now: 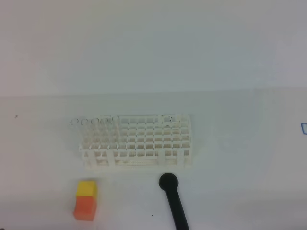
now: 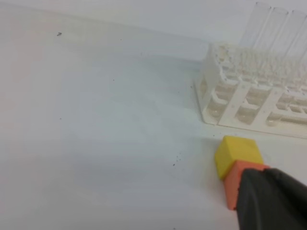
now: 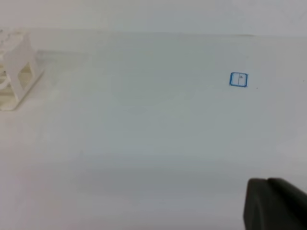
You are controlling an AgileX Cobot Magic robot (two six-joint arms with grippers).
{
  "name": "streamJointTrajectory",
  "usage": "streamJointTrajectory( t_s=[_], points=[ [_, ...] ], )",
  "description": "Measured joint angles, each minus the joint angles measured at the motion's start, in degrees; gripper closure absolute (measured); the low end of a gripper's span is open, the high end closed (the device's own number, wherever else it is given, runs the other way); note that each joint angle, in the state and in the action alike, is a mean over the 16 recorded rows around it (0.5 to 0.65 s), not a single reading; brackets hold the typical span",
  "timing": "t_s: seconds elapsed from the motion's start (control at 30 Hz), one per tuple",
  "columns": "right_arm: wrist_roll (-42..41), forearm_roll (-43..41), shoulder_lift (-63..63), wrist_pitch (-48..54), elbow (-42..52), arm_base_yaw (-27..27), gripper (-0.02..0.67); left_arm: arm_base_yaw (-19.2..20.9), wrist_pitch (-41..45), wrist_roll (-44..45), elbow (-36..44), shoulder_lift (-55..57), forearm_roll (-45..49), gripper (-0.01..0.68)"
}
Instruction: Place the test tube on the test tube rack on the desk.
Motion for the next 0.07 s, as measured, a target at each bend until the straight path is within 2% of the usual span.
streamJointTrajectory(
  t_s=[0.07],
  points=[
    [0.0, -0.1, 0.0, 0.0, 0.0, 0.0, 0.650, 0.0, 0.0, 0.0, 0.0, 0.0, 0.0, 0.674]
  ],
)
